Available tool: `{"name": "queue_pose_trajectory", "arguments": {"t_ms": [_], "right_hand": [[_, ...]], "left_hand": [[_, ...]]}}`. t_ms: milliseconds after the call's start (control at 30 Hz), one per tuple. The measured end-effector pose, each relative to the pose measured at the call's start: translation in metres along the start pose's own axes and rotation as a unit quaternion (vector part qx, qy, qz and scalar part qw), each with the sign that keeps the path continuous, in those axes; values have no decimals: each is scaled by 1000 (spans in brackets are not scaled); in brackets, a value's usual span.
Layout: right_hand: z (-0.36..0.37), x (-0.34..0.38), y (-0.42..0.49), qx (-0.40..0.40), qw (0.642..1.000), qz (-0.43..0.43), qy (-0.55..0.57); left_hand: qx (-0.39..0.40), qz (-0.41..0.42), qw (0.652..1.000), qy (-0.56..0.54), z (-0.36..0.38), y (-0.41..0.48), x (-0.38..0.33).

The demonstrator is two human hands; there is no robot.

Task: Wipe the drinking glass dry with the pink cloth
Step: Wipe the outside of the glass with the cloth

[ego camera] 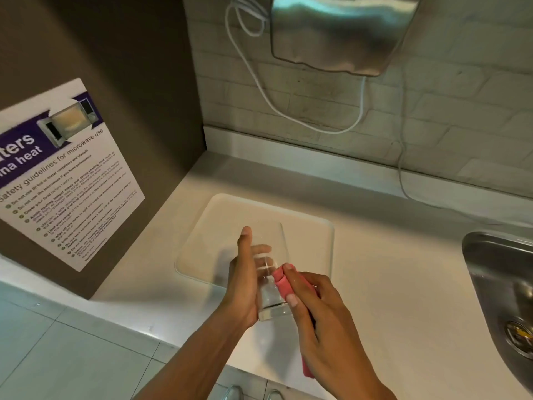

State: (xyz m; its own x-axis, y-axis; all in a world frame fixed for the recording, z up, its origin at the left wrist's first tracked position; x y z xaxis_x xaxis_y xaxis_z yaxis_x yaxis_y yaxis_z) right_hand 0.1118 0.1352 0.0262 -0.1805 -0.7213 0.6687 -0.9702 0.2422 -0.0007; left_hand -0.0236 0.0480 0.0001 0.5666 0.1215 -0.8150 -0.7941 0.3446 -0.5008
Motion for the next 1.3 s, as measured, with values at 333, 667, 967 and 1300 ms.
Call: {"name": "queue_pose_trajectory", "arguments": {"t_ms": [333, 667, 967, 1300], "right_hand": [[-12, -2, 37, -19, 998, 18, 58], [-11, 2, 29, -4, 994, 7, 107], [-2, -6, 11, 22, 996, 21, 85], [-10, 5, 10, 47, 993, -2, 110]], "left_hand": [[86, -18, 996, 5, 6, -18, 18], [113, -32, 991, -58, -5, -11, 11], [120, -35, 990, -71, -14, -3, 13], [119, -11, 988, -96, -14, 2, 6]]}}
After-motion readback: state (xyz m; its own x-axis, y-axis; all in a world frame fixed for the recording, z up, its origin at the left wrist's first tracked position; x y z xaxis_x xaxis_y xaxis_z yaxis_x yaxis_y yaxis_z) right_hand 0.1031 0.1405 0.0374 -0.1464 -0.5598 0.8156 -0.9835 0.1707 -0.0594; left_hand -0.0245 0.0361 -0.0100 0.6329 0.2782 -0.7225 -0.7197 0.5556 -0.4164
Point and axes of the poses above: each hand's wrist, its own y-axis towards the middle knuckle, its own z-axis out of the palm, x = y × z, the point moved 1 cm from there along y, towards the middle knuckle, and after that the axes turned 7 degrees about x, right-handed, at the moved point
